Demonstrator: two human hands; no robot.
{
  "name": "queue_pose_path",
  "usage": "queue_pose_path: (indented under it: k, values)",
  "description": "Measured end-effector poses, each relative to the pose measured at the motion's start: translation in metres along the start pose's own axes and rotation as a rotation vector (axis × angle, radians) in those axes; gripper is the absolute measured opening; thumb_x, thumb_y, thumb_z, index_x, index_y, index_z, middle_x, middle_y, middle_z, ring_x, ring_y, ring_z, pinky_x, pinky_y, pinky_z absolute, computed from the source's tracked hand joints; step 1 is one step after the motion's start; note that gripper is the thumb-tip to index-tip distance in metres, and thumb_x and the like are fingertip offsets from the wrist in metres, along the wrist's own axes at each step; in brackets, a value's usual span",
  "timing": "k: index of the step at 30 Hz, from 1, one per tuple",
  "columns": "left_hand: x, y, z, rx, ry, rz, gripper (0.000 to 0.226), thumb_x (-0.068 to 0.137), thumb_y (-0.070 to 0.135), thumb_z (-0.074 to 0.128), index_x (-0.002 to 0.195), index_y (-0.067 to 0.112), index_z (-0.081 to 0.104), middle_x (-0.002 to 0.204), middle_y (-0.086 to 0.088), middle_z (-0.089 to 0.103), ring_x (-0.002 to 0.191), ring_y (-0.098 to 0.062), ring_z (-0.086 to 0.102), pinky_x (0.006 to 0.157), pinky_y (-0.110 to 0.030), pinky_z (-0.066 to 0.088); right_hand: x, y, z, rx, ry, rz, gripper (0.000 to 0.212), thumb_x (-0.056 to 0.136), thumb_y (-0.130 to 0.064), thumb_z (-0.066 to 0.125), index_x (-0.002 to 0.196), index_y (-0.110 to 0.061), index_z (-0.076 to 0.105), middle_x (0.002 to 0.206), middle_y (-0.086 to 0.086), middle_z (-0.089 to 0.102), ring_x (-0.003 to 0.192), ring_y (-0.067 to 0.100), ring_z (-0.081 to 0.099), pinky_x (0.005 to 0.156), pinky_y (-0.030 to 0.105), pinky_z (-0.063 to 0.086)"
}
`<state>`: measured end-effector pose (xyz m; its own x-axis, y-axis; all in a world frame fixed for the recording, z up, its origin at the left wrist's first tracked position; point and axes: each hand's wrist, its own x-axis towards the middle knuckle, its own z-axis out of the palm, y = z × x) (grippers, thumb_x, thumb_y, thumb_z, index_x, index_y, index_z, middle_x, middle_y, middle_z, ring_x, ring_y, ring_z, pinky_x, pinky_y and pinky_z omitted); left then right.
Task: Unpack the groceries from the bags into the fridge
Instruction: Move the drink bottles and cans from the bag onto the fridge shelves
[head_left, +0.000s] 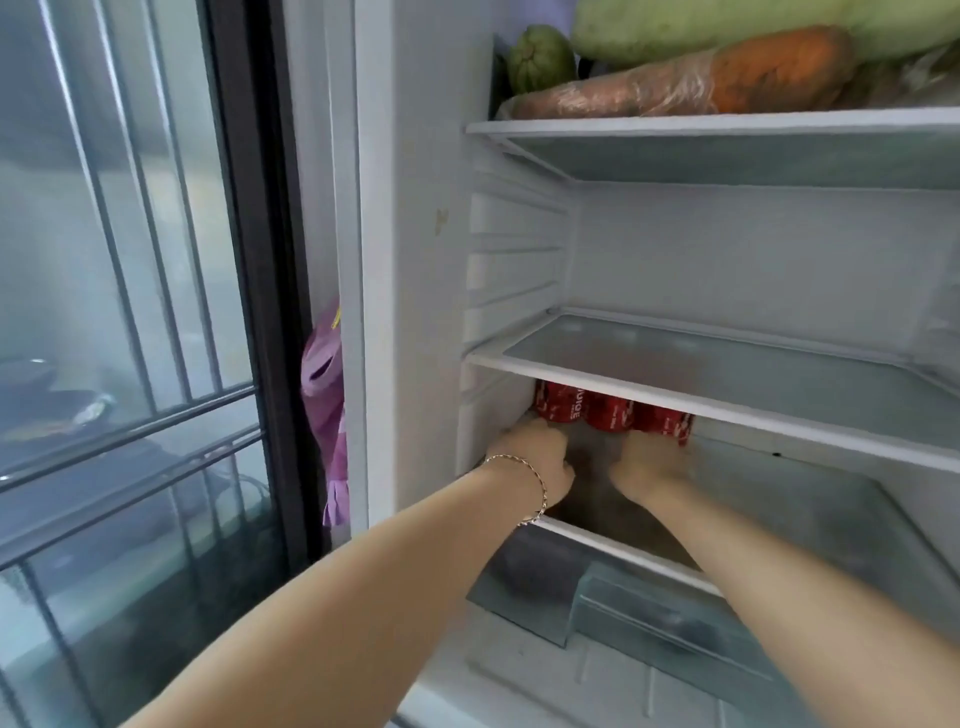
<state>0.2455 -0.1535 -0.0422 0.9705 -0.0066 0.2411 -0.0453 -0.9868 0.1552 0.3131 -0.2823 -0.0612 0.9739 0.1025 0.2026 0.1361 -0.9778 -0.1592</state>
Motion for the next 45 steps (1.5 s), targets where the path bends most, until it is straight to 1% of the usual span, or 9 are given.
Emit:
queue_pose_path:
  k: [6,13,20,23,26,29,35,40,45]
  values:
    - [-0.085,-0.019,-0.024,-0.010,-0.100,-0.085,0.029,0.092,0.019,0.042,0.112,0.008,0.060,0.119,-0.012,0.059,0.107,-0.031,0.056,0.083,-0.034,0.047,-0.089,-0.046,-0.033,0.015,-0.114,-0.291,0.026,0.090,-0.021,0.049,0.109,-0.019,0.067,0.122,0.006,0.055,0.115,0.027,0.048,0.094,0.037,0.045]
    - [-0.242,-0.114,-0.060,0.163,-0.301,-0.280,0.037,0.094,0.024,0.046,0.125,0.005,0.053,0.112,-0.011,0.061,0.104,-0.029,0.060,0.084,-0.034,0.048,-0.236,-0.143,-0.074,0.114,-0.331,-0.580,0.026,0.093,-0.019,0.049,0.110,-0.012,0.066,0.116,0.001,0.064,0.108,0.018,0.057,0.076,0.018,0.037]
    - [-0.418,-0.214,-0.113,0.171,-0.209,-0.683,0.032,0.092,0.028,0.045,0.112,0.008,0.060,0.118,-0.009,0.061,0.108,-0.028,0.059,0.083,-0.033,0.046,-0.362,-0.276,-0.058,0.183,-0.440,-0.882,0.021,0.090,-0.017,0.048,0.099,-0.015,0.067,0.094,-0.005,0.060,0.096,0.016,0.057,0.078,0.025,0.044]
    - [-0.495,-0.232,-0.132,0.174,-0.130,-0.853,0.032,0.092,0.025,0.042,0.114,0.009,0.059,0.118,-0.008,0.061,0.108,-0.029,0.059,0.077,-0.032,0.043,-0.416,-0.329,-0.052,0.213,-0.469,-1.031,0.023,0.090,-0.021,0.047,0.100,-0.013,0.067,0.104,0.003,0.065,0.098,0.021,0.059,0.088,0.034,0.049]
    - [-0.572,-0.232,-0.148,0.172,-0.063,-1.042,0.030,0.091,0.025,0.043,0.111,0.012,0.060,0.116,-0.006,0.063,0.106,-0.028,0.060,0.078,-0.031,0.043,-0.479,-0.374,-0.048,0.224,-0.467,-1.212,0.023,0.090,-0.022,0.047,0.100,-0.018,0.067,0.107,0.002,0.065,0.097,0.020,0.060,0.086,0.034,0.051]
    - [-0.658,-0.217,-0.155,0.180,0.001,-1.234,0.027,0.091,0.024,0.041,0.106,0.014,0.061,0.114,-0.007,0.063,0.103,-0.028,0.060,0.074,-0.029,0.041,-0.549,-0.404,-0.047,0.230,-0.475,-1.406,0.021,0.088,-0.022,0.049,0.096,-0.021,0.068,0.104,-0.001,0.067,0.095,0.019,0.061,0.081,0.029,0.050]
    - [-0.837,-0.135,-0.146,0.099,0.132,-1.694,0.028,0.090,0.025,0.043,0.111,0.017,0.060,0.120,-0.007,0.061,0.110,-0.028,0.057,0.085,-0.031,0.044,-0.721,-0.416,-0.047,0.202,-0.534,-1.855,0.023,0.085,-0.022,0.047,0.094,-0.023,0.068,0.106,0.000,0.067,0.098,0.023,0.061,0.085,0.031,0.051]
    - [-0.975,-0.031,-0.142,0.094,0.199,-2.054,0.028,0.090,0.022,0.041,0.110,0.015,0.059,0.119,-0.008,0.061,0.109,-0.029,0.057,0.083,-0.031,0.043,-0.887,-0.372,-0.060,0.133,-0.520,-2.249,0.027,0.089,-0.023,0.043,0.103,-0.020,0.066,0.110,0.002,0.065,0.099,0.026,0.060,0.078,0.028,0.046]
    - [-1.104,0.086,-0.132,0.075,0.314,-2.377,0.030,0.090,0.020,0.039,0.110,0.016,0.061,0.116,-0.007,0.062,0.106,-0.029,0.058,0.077,-0.030,0.039,-1.047,-0.304,-0.082,0.008,-0.557,-2.569,0.021,0.094,-0.020,0.040,0.080,-0.020,0.054,0.098,0.006,0.061,0.100,0.027,0.059,0.076,0.027,0.043]
